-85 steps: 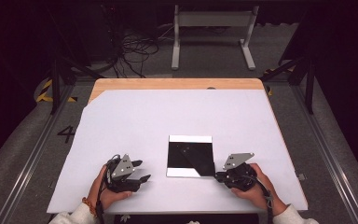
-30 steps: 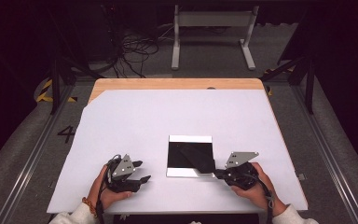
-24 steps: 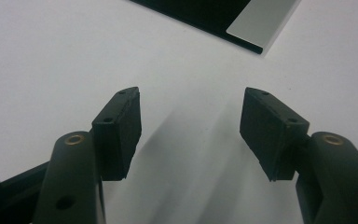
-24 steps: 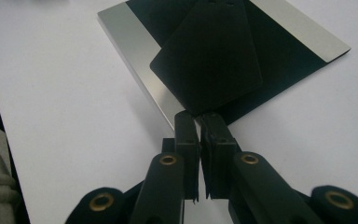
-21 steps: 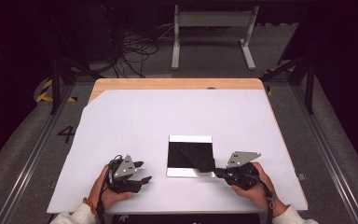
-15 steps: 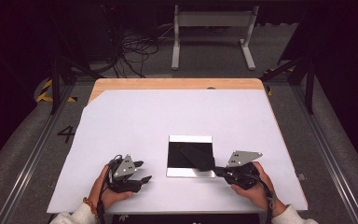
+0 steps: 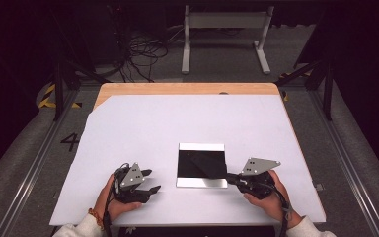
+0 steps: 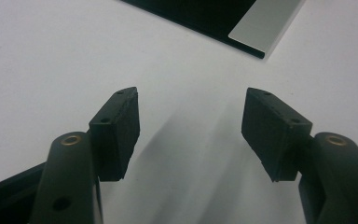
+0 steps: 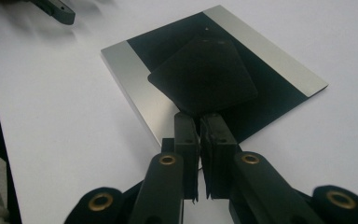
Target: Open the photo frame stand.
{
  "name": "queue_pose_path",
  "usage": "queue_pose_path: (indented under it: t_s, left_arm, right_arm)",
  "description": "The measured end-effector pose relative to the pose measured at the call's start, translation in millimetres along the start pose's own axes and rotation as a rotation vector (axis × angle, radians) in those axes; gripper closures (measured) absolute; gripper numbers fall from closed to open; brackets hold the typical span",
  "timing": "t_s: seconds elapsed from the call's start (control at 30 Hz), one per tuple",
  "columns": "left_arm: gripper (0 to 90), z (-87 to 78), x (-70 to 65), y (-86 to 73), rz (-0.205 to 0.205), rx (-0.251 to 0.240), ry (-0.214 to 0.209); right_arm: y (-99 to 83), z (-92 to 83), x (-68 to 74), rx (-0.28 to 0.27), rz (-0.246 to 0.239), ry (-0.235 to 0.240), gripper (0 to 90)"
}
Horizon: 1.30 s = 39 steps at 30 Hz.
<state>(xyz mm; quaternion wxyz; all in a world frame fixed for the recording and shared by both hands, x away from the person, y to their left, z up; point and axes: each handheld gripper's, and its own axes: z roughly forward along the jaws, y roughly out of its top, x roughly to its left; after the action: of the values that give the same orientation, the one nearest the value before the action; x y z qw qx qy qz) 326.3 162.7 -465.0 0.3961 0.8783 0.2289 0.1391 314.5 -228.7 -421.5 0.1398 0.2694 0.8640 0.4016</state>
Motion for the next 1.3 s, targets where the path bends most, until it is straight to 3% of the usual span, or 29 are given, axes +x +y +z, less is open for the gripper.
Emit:
queue_pose_path:
  t_s: [0.73,1.3]
  left_arm:
    - [20.3,-2.2,3.2,-0.3,-0.034,-0.007,0.024]
    - [19.7,-0.1,2.6,-0.6,-0.037,0.001,0.008]
  right_arm:
    - [4.8,0.7,-0.8,-0.046,-0.002,-0.027,81.6]
    - [10.3,-1.8,-4.9,-0.085,0.002,-0.076,72.9]
